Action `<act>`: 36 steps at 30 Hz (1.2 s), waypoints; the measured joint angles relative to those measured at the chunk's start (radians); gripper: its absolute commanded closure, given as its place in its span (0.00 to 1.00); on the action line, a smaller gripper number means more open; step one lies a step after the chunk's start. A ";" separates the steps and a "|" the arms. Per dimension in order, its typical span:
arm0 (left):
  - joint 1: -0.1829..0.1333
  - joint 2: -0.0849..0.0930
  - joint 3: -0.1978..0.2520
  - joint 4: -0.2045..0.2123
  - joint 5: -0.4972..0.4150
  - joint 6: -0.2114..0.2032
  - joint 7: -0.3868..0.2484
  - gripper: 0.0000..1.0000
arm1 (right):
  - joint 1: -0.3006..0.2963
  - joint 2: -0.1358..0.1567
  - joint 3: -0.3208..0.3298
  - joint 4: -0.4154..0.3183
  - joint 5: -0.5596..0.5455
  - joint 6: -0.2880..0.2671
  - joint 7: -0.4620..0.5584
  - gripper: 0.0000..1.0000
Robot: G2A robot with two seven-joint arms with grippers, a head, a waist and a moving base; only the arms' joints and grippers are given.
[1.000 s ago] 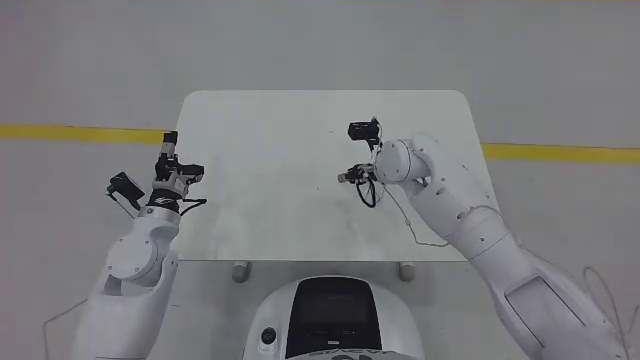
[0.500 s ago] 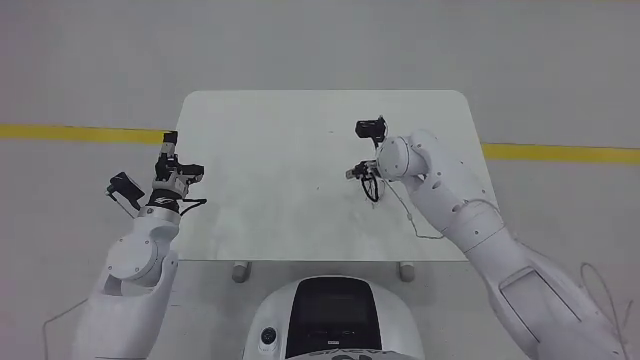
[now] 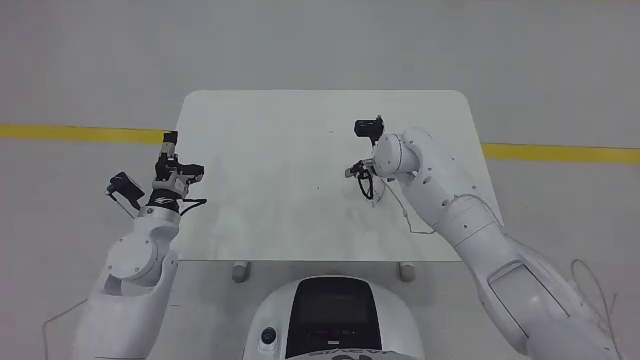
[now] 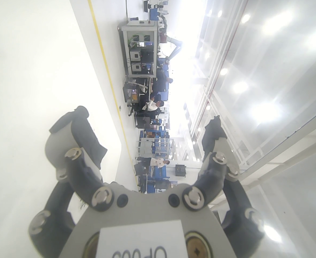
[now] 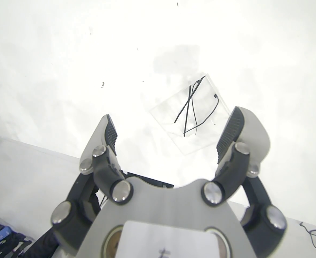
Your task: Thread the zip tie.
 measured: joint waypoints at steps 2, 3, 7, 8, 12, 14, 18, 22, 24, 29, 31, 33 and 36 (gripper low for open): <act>0.000 0.000 0.000 0.000 0.000 0.000 0.000 0.00 | -0.002 -0.001 -0.001 0.002 0.004 -0.008 0.002 0.00; 0.000 0.000 0.000 0.000 0.000 0.000 0.000 0.00 | -0.002 -0.001 -0.001 0.002 0.004 -0.008 0.002 0.00; 0.000 0.000 0.000 0.000 0.000 0.000 0.000 0.00 | -0.001 -0.001 -0.001 0.002 0.004 -0.008 0.002 0.00; 0.000 0.000 0.000 0.000 0.000 0.000 0.000 0.00 | -0.001 -0.001 -0.001 0.002 0.004 -0.008 0.002 0.00; 0.000 0.000 0.000 0.000 0.000 0.000 0.000 0.00 | -0.009 -0.001 0.000 -0.001 0.006 -0.011 -0.007 0.00; 0.000 0.000 0.000 0.000 0.000 0.000 0.000 0.00 | -0.016 0.000 -0.001 -0.007 -0.002 -0.009 -0.008 0.00; 0.000 0.000 0.000 0.000 0.000 0.000 0.000 0.00 | -0.016 0.000 -0.002 -0.008 -0.005 -0.008 -0.006 0.00; 0.000 0.000 0.000 0.000 0.000 0.000 0.000 0.00 | -0.016 0.000 -0.002 -0.008 -0.005 -0.008 -0.006 0.00; 0.000 0.000 0.000 0.000 0.000 0.000 0.000 0.00 | -0.027 0.001 -0.001 -0.019 -0.008 -0.017 -0.023 0.00; 0.000 0.000 0.000 0.000 0.000 0.000 0.000 0.00 | -0.055 0.009 0.014 -0.064 -0.033 -0.008 -0.027 0.44; 0.000 0.000 0.000 0.000 0.000 0.000 0.000 0.00 | -0.062 0.012 0.020 -0.079 -0.040 -0.002 -0.019 0.55; 0.000 0.000 0.000 0.000 0.000 0.000 0.000 0.00 | -0.071 0.015 0.028 -0.093 -0.046 0.002 -0.009 0.58; 0.000 0.000 0.000 0.000 0.000 0.000 0.000 0.00 | -0.081 0.019 0.039 -0.106 -0.055 0.003 0.001 0.71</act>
